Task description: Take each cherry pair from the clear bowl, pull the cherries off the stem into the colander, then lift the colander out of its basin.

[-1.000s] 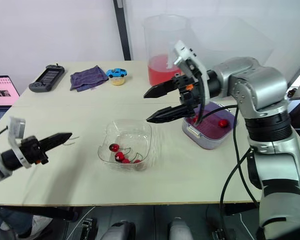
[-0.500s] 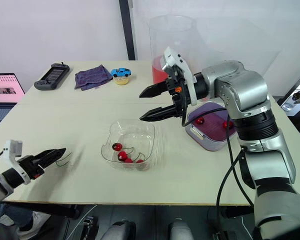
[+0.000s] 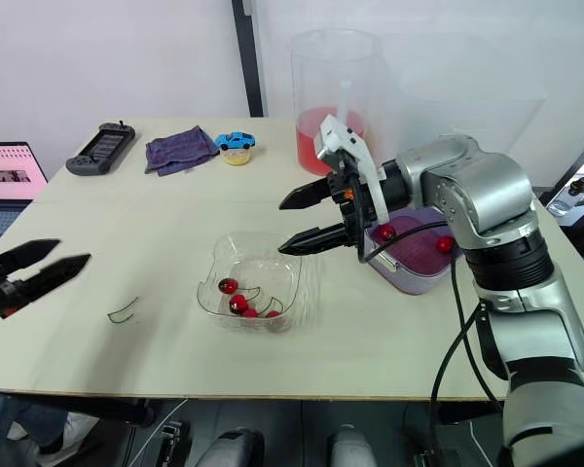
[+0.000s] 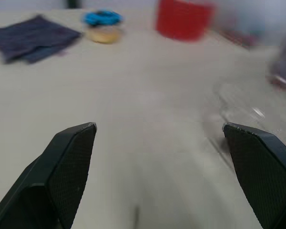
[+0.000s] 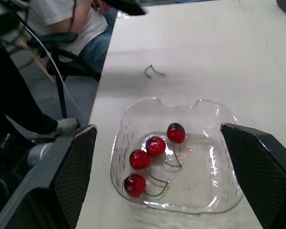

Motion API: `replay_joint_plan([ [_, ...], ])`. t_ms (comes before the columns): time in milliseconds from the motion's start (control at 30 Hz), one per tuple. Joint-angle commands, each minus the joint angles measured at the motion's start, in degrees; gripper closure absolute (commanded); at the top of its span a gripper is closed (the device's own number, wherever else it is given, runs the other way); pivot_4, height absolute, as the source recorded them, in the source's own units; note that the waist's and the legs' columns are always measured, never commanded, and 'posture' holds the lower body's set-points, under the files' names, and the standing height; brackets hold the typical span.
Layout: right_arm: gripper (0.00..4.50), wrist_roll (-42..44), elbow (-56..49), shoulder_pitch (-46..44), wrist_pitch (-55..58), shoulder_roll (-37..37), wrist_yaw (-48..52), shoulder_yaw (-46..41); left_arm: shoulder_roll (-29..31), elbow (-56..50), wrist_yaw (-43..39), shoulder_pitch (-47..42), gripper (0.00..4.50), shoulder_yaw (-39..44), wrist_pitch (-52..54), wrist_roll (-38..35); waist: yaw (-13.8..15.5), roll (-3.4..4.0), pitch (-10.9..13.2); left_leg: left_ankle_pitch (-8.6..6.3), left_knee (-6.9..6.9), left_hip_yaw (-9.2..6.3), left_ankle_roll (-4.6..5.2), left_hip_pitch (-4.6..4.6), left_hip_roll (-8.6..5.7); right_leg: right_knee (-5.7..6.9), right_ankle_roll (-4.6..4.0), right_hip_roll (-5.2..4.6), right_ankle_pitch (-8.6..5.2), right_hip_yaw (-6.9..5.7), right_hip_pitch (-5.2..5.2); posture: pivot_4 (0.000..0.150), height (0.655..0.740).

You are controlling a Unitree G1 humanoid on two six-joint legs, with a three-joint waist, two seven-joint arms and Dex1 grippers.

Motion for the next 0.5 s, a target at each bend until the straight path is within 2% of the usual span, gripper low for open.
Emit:
replay_joint_plan([
  [33,0.00,-3.57,-2.14,-1.02,-1.45,0.96,-2.27,4.01,4.77,-3.84,-9.37,1.68,0.04,0.14,-2.73,1.05,-0.13,0.02,0.01,0.00,-0.01,0.01,0.00,0.01,0.01,0.01,0.00,0.02,0.00,0.01,-0.01,0.150,0.7337],
  [200,0.00,-12.11,1.28,-2.49,-6.73,7.82,-6.41,13.68,6.79,-6.68,-13.45,2.88,0.04,-0.20,-1.54,0.08,-1.52,0.03,0.02,0.01,-0.04,0.01,-0.01,0.02,0.08,0.04,-0.05,0.11,0.02,0.00,-0.03,0.150,0.7337],
  [367,0.00,-20.00,8.73,-3.80,-12.13,15.36,-10.16,20.12,6.53,-6.56,-13.42,1.87,0.04,-1.97,-1.98,1.32,-1.78,0.03,0.02,0.01,-0.04,-0.02,-0.01,-0.02,0.07,0.07,-0.05,0.13,0.02,0.01,-0.10,0.150,0.7337],
  [500,1.41,-23.48,13.08,-3.30,-14.03,21.13,-12.00,22.87,6.14,-6.20,-13.23,1.41,0.00,-3.06,-2.41,2.38,-1.83,0.02,0.01,0.02,-0.03,-0.04,-0.03,-0.01,0.06,0.09,-0.05,0.13,0.03,0.00,-0.10,0.150,0.7337],
])
